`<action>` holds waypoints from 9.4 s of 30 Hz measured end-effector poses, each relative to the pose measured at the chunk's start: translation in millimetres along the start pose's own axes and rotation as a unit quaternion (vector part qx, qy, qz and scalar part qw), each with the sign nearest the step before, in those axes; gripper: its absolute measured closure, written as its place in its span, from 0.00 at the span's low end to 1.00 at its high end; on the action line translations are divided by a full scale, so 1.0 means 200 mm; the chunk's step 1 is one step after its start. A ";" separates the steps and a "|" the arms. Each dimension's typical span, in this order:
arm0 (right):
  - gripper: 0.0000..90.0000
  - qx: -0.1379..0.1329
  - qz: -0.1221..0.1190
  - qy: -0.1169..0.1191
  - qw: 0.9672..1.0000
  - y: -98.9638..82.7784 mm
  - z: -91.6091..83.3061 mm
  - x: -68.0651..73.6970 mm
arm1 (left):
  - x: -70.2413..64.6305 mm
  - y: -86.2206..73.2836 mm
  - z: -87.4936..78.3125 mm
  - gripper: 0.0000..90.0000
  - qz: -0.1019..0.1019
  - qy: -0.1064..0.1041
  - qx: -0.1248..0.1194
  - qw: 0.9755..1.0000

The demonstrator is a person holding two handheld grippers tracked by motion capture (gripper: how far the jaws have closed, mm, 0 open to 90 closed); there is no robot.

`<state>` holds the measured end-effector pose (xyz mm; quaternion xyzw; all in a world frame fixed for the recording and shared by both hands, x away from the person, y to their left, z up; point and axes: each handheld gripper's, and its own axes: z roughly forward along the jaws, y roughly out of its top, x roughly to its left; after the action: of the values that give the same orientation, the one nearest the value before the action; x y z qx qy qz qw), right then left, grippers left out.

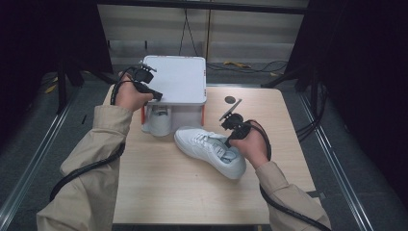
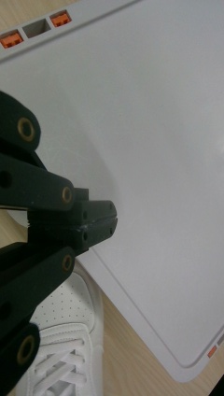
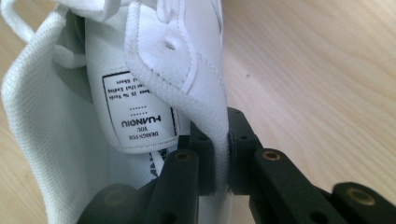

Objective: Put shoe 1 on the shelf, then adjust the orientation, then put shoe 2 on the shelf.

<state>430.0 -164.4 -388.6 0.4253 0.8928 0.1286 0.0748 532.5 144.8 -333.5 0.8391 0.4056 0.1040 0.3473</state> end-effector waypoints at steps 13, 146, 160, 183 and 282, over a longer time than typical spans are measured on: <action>0.91 -0.043 0.067 0.000 0.997 0.16 0.06 -0.01 | 0.00 0.00 0.00 1.00 0.001 0.000 0.002 1.000; 1.00 -0.071 -0.144 0.082 0.984 0.33 0.31 0.43 | 0.01 -0.03 0.01 1.00 0.001 -0.005 -0.021 1.000; 1.00 -0.098 -0.135 0.072 0.983 0.46 0.38 0.40 | 0.02 -0.03 0.01 1.00 0.005 -0.009 -0.025 1.000; 1.00 -0.110 -0.120 0.041 0.986 0.57 0.43 0.32 | 0.01 -0.02 0.01 1.00 0.010 -0.005 -0.019 1.000; 0.21 -0.101 0.009 0.036 0.994 -0.70 0.12 -0.16 | -0.07 -0.88 -0.06 0.22 -0.060 -0.039 0.067 0.995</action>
<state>352.7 -269.3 -452.6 0.4191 0.8733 0.2339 0.0840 410.4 215.4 -441.3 0.8381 0.4471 0.0229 0.3117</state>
